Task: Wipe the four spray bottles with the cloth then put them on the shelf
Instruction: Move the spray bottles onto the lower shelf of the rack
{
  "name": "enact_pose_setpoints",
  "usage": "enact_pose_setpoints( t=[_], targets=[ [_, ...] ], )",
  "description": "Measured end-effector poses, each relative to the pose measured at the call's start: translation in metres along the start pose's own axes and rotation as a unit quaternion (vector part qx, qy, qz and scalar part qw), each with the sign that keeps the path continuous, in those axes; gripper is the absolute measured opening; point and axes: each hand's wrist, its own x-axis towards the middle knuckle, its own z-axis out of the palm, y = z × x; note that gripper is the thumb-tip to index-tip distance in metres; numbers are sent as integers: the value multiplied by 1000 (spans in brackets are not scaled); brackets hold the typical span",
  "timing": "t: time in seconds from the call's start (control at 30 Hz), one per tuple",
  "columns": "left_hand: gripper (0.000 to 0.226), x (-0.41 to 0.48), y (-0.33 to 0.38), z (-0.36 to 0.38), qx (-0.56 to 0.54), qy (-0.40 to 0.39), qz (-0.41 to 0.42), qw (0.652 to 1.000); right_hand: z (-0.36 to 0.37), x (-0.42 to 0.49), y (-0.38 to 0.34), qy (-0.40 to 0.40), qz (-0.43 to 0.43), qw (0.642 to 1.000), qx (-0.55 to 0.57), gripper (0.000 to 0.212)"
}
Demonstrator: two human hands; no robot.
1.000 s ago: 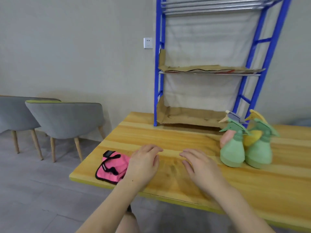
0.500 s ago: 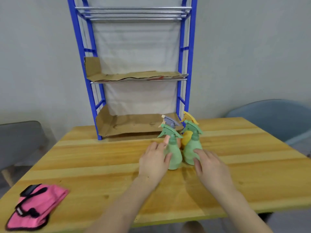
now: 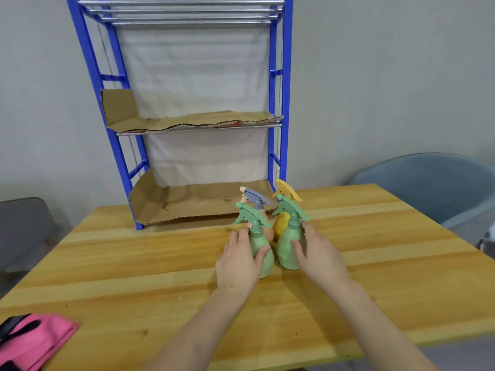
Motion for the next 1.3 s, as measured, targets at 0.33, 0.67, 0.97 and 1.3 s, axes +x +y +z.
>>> enact_pose_setpoints(
  t=[0.33,0.67,0.97,1.3],
  targets=[
    [52,3,-31,-24,18,-64,20,998,16,-9,-26,24,-3,999,39,55],
    [63,-9,-124,-89,-72,-63,-34,995,54,-30,-119,-31,-55,997,51,63],
    [65,-17,-150,-94,-77,7,-65,995,72,-25,-160,-54,-56,996,48,67],
    [44,17,-155,-110,-92,11,-111,990,75,18,-175,-113,-48,991,60,49]
  ],
)
